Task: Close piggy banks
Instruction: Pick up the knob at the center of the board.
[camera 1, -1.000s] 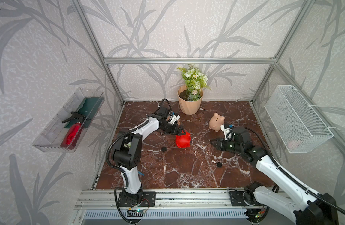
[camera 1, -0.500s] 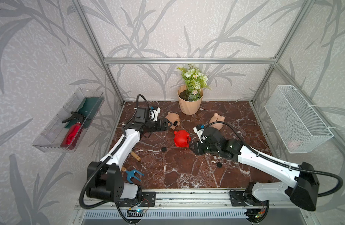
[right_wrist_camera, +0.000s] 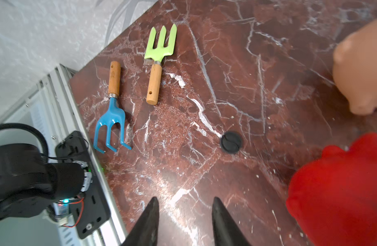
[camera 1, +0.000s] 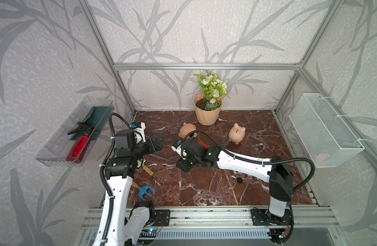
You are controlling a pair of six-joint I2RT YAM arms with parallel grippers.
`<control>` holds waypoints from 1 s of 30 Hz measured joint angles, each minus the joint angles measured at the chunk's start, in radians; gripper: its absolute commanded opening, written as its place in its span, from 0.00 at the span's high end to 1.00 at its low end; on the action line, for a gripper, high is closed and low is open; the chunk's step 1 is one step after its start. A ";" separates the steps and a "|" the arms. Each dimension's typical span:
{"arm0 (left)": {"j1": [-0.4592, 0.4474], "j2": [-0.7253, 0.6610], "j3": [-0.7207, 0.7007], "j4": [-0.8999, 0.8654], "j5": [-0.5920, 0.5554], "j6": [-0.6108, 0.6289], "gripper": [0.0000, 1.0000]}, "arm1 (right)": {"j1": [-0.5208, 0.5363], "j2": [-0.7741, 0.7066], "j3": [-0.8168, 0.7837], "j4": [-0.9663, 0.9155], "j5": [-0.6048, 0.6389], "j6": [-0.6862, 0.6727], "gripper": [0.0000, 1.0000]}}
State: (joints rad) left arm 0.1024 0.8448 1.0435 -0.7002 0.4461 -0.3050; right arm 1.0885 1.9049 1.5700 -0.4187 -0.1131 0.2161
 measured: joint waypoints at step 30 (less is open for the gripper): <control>0.004 -0.085 -0.018 -0.040 0.030 0.025 0.01 | -0.009 0.571 0.589 -0.299 0.190 -0.315 0.78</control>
State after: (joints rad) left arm 0.1062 0.7597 1.0252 -0.7403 0.4759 -0.2798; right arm 1.0794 2.4756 2.1593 -0.7174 0.0769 -0.0986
